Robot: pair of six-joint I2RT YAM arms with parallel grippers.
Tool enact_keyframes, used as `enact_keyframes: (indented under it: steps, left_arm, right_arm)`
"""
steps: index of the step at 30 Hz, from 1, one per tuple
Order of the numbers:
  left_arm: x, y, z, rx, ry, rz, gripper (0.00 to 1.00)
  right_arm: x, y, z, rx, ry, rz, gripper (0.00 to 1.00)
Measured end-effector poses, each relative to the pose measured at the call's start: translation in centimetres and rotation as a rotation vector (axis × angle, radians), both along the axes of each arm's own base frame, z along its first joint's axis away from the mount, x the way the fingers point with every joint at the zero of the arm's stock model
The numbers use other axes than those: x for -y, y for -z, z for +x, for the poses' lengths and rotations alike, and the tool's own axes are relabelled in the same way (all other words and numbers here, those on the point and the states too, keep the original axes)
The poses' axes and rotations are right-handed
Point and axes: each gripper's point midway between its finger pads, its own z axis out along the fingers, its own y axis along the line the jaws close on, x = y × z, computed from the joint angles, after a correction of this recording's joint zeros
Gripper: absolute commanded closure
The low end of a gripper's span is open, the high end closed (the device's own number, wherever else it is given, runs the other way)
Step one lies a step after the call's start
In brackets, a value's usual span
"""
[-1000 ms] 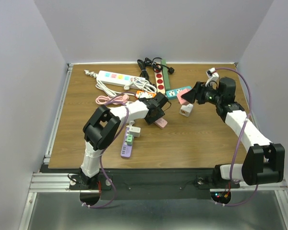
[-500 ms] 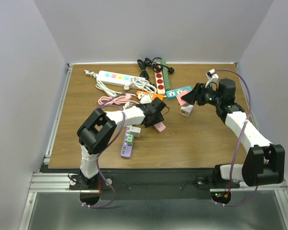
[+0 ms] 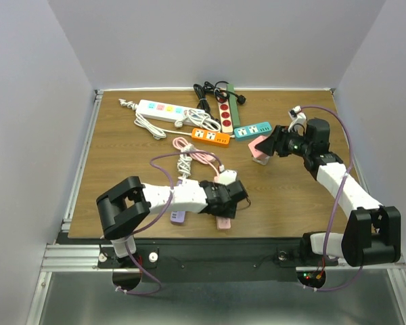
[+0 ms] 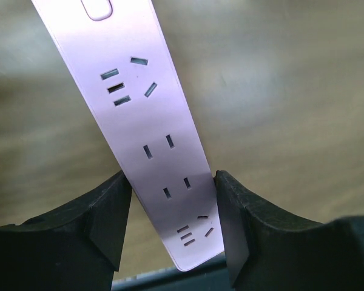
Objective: Insert the plug
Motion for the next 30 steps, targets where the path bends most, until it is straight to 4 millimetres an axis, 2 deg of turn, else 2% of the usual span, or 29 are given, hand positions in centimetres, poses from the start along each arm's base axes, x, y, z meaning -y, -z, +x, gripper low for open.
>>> enact_keyframes:
  steps: [2,6,10,13,14,18,20,24,28,30]
  left_arm:
    - [0.6,0.0,-2.5,0.013,0.09,0.03,1.0]
    - [1.6,0.1,-6.0,0.032,0.236,0.055,1.0]
    - [1.5,0.2,-7.5,0.043,0.302,0.059,1.0]
    - [0.9,0.3,-7.7,0.044,0.299,0.059,0.84]
    - [0.7,0.2,-7.6,0.046,0.295,0.062,0.71]
    - [-1.1,0.6,-7.2,0.063,0.267,0.122,0.43]
    - [-2.7,1.5,-7.4,0.048,0.247,0.17,0.39]
    - [-3.7,1.6,-7.0,0.05,0.203,0.169,0.33]
    - [-4.8,1.6,-6.4,0.031,0.159,0.159,0.32]
    - [-6.2,1.6,-5.5,0.024,0.116,0.169,0.31]
  right_arm:
    - [0.0,0.2,-0.2,-0.004,-0.003,0.001,0.99]
    - [-0.2,0.3,-0.5,-0.004,-0.012,-0.002,1.0]
    - [-0.3,0.5,-0.7,0.003,-0.019,-0.01,1.0]
    - [-0.5,1.4,-1.3,-0.011,-0.029,-0.024,1.0]
    - [-0.6,1.8,-1.5,-0.017,-0.032,-0.033,1.0]
    - [-1.4,2.4,-1.9,-0.02,-0.059,-0.053,0.99]
    - [-1.9,2.7,-2.1,-0.022,-0.077,-0.061,1.0]
    - [-3.0,3.4,-2.5,-0.014,-0.122,-0.09,1.0]
    - [-4.3,3.5,-3.1,0.008,-0.165,-0.116,1.0]
    - [-5.1,3.6,-3.6,0.021,-0.193,-0.13,1.0]
